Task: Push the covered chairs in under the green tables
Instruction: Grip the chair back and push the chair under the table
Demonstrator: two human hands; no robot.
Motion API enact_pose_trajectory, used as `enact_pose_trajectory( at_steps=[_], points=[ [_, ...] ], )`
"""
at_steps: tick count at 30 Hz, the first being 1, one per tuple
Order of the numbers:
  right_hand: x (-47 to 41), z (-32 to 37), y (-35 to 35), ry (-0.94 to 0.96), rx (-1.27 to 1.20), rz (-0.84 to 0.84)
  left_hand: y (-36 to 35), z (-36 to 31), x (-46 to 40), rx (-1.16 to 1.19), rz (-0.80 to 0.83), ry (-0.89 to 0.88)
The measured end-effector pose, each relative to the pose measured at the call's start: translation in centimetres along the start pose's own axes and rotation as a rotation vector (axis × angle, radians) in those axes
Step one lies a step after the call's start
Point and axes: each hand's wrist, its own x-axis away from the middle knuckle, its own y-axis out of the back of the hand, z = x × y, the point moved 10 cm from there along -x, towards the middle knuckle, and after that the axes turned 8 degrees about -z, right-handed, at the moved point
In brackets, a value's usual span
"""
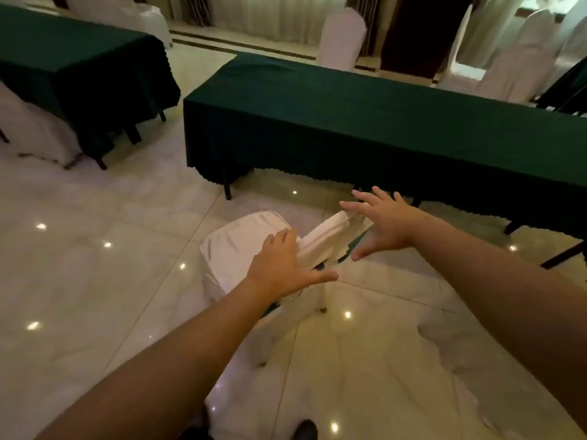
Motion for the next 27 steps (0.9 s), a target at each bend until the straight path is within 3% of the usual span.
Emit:
enact_pose_trajectory(
  at_steps=[9,15,27],
  points=[
    [-4.3,-1.1,-2.7,0.049,-0.138,-0.146,-1.7,2.2,-0.3,-0.187,-0.114,0.127],
    [-6.3,-0.6,-2.7,0.079,-0.125,-0.257,-1.3,1.8,-0.5,-0.276,-0.162,0.045],
    [-6.5,3.2,-1.3,0.301,-0.067,-0.343,2.3,5.2,-2.8,-0.393,-0.106,-0.064]
  ],
)
